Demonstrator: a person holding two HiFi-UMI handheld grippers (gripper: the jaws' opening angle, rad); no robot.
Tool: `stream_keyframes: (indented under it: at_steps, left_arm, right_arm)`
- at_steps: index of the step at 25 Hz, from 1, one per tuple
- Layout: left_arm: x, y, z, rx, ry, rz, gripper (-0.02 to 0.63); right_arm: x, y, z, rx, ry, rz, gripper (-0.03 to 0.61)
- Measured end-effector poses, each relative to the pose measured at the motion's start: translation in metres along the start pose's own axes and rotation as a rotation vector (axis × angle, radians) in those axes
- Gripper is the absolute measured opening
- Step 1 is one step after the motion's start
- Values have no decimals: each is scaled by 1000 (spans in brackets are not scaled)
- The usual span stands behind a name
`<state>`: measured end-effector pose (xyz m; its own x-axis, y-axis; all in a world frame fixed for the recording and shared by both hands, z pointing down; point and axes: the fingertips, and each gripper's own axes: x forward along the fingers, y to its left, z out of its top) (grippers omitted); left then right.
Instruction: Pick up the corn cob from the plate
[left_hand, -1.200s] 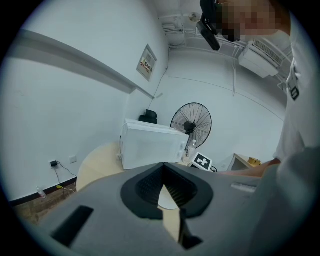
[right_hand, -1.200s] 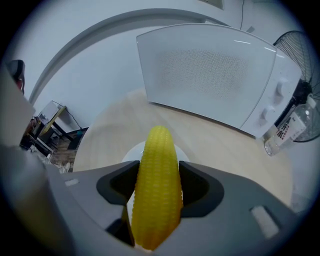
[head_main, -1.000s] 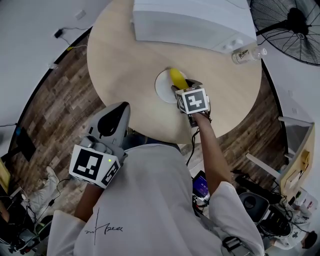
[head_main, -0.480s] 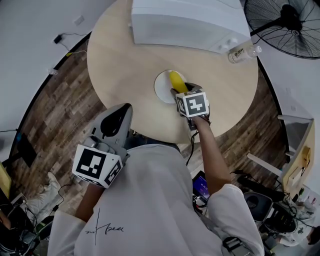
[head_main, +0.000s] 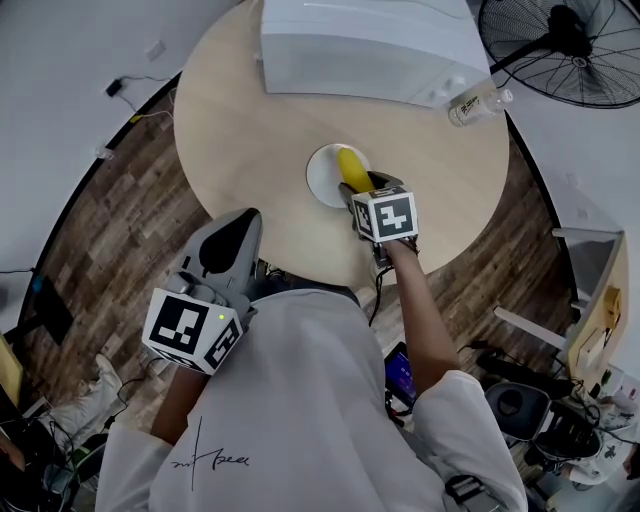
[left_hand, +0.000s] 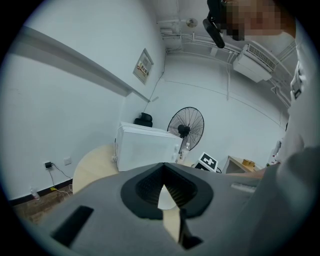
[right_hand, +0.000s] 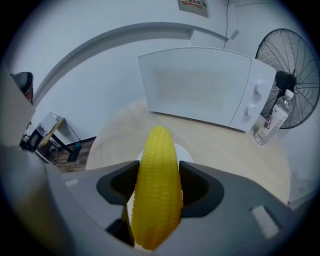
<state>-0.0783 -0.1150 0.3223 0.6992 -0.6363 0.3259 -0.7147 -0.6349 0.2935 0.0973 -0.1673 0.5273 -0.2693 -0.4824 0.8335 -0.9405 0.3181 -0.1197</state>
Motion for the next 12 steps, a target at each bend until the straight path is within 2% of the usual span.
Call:
stream_keyframes:
  at_steps: [12]
  left_arm:
    - [-12,-1,-2,4,-17,-23,-8]
  right_arm:
    - [-27,13,4,28,-51,-13,262]
